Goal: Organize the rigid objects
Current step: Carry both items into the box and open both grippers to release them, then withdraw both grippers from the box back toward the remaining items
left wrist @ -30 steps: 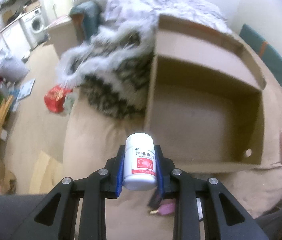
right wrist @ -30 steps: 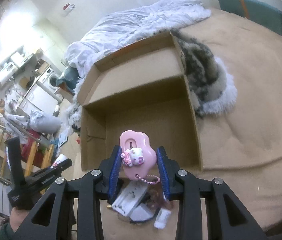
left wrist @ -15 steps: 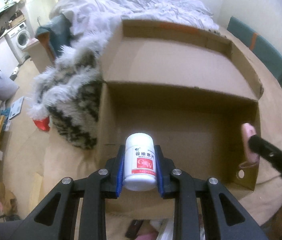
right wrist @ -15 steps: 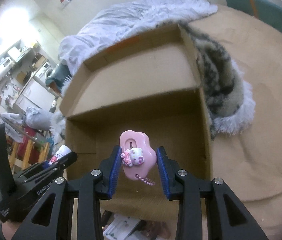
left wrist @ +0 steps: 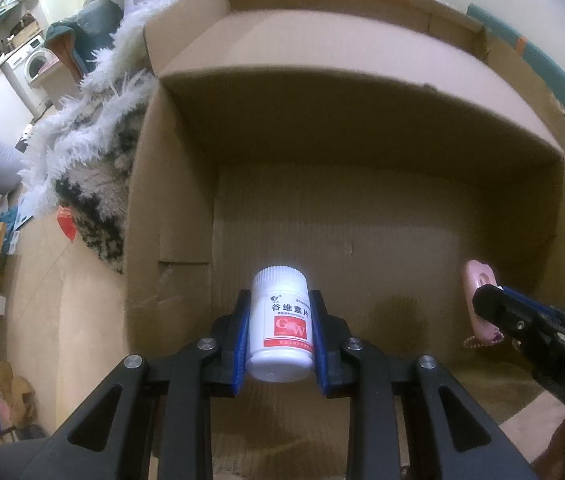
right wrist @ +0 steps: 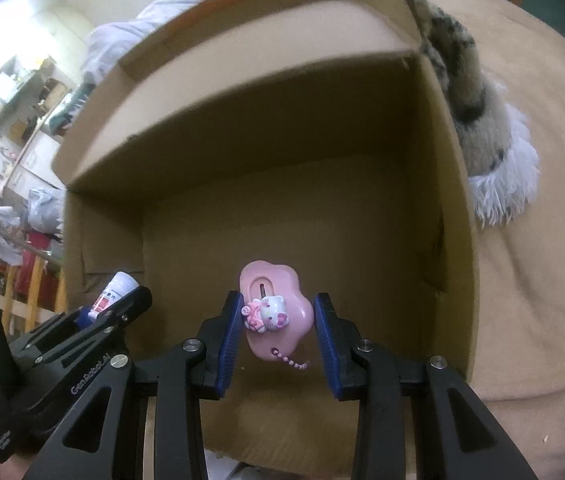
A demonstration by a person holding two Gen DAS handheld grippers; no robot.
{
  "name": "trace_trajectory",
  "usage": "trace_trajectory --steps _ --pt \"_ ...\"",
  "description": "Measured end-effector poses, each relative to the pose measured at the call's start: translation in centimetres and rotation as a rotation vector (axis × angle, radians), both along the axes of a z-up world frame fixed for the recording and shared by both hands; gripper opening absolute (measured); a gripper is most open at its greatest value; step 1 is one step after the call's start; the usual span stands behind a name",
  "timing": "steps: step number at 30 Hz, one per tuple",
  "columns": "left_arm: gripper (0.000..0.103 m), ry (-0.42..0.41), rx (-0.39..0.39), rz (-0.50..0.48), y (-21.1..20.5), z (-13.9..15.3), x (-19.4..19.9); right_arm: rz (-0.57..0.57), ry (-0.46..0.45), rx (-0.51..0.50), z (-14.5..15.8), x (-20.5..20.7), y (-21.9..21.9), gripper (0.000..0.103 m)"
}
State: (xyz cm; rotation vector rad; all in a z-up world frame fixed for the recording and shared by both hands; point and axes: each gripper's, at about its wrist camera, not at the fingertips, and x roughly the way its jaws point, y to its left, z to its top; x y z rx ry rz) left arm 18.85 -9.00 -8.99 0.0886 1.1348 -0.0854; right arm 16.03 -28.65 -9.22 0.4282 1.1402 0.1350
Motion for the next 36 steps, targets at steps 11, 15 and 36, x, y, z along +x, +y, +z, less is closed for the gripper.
trace_trajectory --steps 11,15,36 --pt "0.024 0.027 0.029 -0.004 -1.0 -2.0 0.0 -0.024 0.051 0.004 -1.1 0.5 0.0 0.037" --pt "0.024 0.022 0.037 -0.003 -1.9 -2.2 -0.3 -0.029 0.054 0.007 -1.1 0.7 0.0 0.037" --pt "0.069 0.028 0.067 0.022 -2.0 -0.3 -0.2 -0.051 -0.080 0.019 2.6 0.3 -0.8 0.068"
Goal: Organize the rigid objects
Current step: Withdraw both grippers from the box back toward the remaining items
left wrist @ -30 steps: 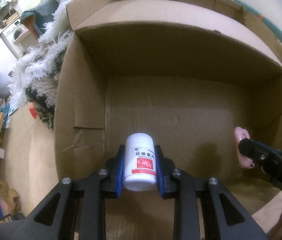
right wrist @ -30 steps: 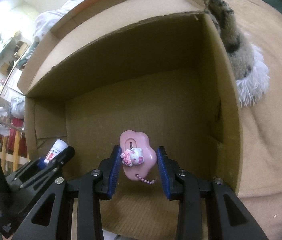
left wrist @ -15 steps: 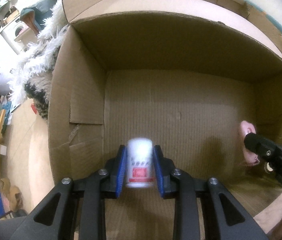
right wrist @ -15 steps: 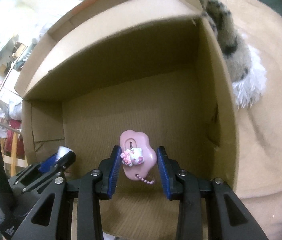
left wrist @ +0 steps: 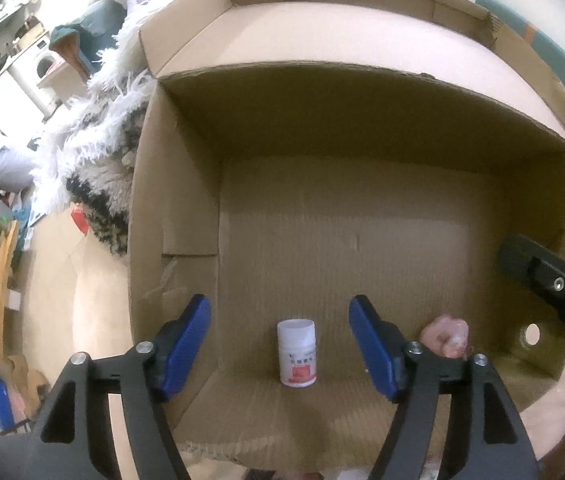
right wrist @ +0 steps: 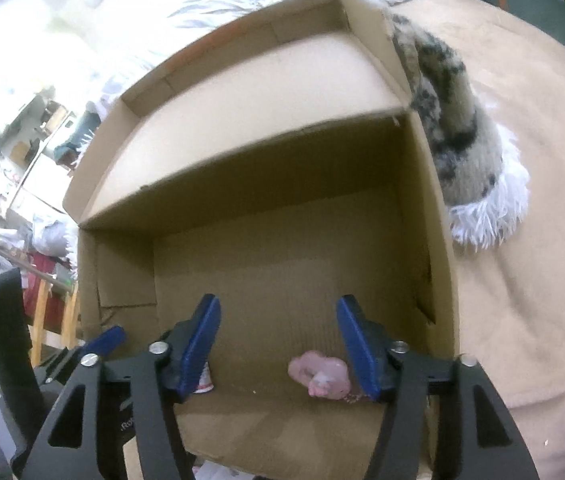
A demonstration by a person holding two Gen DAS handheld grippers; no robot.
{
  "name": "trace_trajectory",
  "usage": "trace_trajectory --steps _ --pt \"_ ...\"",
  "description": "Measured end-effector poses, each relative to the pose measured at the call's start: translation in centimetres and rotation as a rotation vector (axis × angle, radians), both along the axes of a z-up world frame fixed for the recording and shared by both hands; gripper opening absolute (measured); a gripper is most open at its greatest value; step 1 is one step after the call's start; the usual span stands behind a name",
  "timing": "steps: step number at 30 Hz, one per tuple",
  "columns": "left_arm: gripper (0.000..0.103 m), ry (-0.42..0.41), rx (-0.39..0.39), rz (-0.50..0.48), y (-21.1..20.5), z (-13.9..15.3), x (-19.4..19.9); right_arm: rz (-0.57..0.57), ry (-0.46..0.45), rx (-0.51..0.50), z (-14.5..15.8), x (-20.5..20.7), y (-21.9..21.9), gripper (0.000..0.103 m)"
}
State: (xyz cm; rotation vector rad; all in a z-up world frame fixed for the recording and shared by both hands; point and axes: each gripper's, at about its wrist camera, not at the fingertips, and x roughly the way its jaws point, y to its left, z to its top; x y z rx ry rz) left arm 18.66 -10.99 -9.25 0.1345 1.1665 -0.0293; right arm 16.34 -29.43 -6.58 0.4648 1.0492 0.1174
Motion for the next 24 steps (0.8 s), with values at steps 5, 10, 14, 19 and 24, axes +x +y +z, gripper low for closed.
trace_trajectory --steps 5,10,14,19,24 --pt "0.069 0.000 0.015 0.013 1.6 1.6 -0.4 0.003 -0.020 -0.002 1.2 -0.9 -0.1 0.071" --pt "0.070 -0.055 -0.004 0.081 3.2 4.7 -2.6 0.017 -0.037 -0.011 3.1 -4.7 -0.3 0.081" --pt "0.073 -0.098 -0.005 0.145 4.1 6.3 -4.8 -0.004 -0.020 0.009 2.7 -8.0 -0.5 0.091" --pt "0.074 -0.062 0.018 0.267 5.1 6.1 -7.5 0.004 0.005 0.028 1.6 -11.2 0.1 0.091" --pt "0.074 -0.066 0.041 0.332 5.5 6.6 -9.4 0.010 -0.039 0.058 2.7 -13.0 0.1 0.091"
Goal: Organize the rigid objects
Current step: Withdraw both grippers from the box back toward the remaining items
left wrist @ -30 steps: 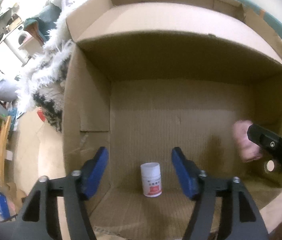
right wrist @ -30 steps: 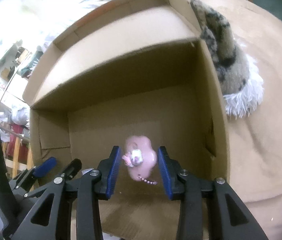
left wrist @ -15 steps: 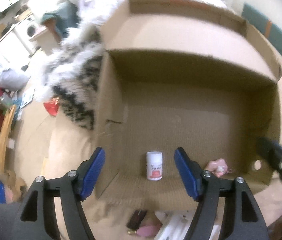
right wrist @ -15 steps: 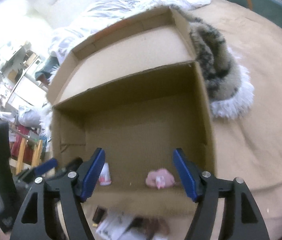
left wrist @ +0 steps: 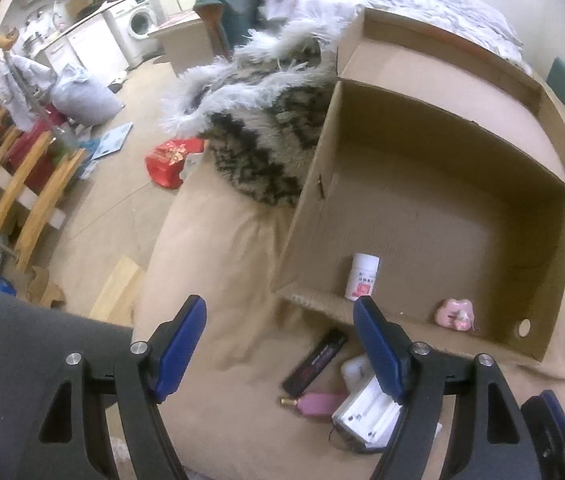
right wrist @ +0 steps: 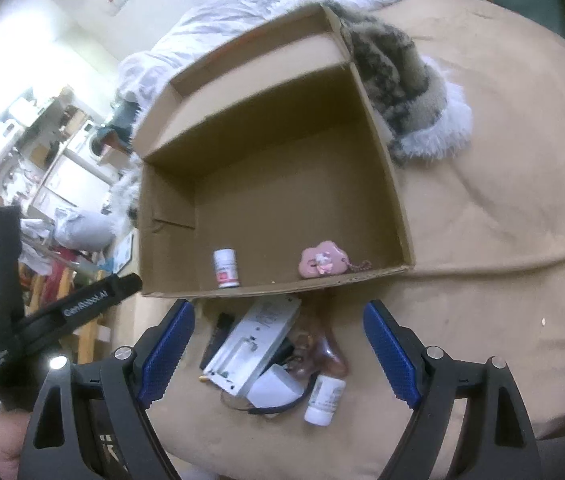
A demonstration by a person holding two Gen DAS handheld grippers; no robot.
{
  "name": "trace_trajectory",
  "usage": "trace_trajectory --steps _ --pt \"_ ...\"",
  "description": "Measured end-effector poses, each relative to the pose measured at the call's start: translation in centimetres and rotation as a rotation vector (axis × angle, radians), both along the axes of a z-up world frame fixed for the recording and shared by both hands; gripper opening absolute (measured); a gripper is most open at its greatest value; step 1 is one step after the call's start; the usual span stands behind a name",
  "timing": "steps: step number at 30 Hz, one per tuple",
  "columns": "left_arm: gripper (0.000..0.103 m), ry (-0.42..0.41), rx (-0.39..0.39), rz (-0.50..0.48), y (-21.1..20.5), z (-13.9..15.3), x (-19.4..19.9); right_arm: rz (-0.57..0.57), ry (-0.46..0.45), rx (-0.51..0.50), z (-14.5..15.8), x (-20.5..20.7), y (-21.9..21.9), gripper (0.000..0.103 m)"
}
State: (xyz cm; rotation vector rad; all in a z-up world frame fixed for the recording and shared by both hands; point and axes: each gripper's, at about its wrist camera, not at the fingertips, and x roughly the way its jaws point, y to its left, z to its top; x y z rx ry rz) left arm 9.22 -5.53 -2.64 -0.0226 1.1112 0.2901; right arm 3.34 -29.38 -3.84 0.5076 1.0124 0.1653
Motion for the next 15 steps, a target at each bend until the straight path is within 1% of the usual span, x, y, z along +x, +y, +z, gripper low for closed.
trace_trajectory --steps 5,9,15 --pt "0.074 -0.027 0.049 0.009 -0.7 0.7 -1.4 0.008 -0.022 -0.013 0.5 -0.7 0.0 0.091" --pt "0.074 -0.016 0.032 0.034 -0.2 0.6 -1.6 0.001 -0.024 0.014 0.5 -0.8 -0.3 0.091" --pt "0.074 -0.005 0.053 0.028 -0.2 0.6 -1.7 0.017 -0.037 0.024 0.9 -0.7 0.2 0.091"
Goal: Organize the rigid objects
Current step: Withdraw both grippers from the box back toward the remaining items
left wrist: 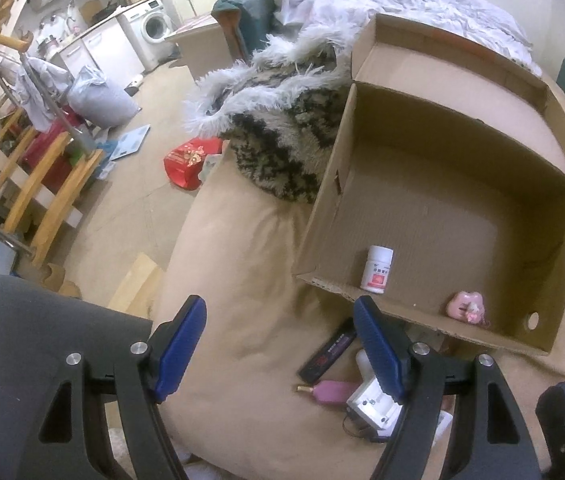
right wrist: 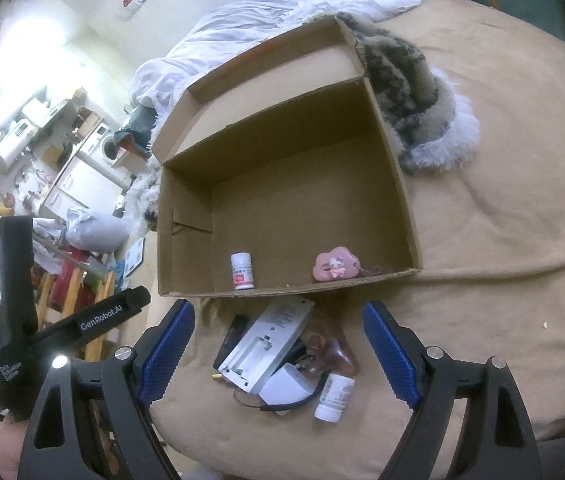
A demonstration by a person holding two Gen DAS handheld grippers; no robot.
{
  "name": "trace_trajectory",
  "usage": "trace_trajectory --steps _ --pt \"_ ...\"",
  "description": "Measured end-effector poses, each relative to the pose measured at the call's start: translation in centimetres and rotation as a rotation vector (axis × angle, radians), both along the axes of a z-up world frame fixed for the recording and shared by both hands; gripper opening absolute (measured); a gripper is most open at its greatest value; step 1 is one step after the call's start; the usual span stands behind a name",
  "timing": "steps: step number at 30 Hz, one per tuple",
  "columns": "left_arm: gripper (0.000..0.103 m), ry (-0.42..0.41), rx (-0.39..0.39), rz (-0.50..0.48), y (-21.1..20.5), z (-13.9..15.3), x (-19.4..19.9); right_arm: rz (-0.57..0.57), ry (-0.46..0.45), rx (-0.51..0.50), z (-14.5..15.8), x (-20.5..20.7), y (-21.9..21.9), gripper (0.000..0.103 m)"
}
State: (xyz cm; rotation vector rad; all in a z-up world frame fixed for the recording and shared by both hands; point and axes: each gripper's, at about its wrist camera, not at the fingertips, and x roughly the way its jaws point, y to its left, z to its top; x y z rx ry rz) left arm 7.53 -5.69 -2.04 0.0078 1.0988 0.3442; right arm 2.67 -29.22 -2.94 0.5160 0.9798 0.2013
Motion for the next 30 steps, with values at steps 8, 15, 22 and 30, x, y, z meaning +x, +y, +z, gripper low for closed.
trace_trajectory --steps 8,15,22,30 --pt "0.074 0.010 0.001 -0.010 0.0 -0.7 0.0 0.009 -0.003 0.013 0.1 0.2 0.4 0.091" --pt "0.074 0.019 -0.002 -0.016 -0.1 -1.5 0.3 0.027 -0.002 0.011 0.0 0.5 0.9 0.091" --pt "0.074 0.025 -0.027 -0.047 0.2 -2.1 0.0 0.013 0.029 -0.010 -0.9 0.7 0.6 0.091" --pt "0.074 0.062 -0.052 -0.122 0.6 -3.5 -0.2 -0.005 0.095 -0.006 -2.2 0.4 0.0 0.091"
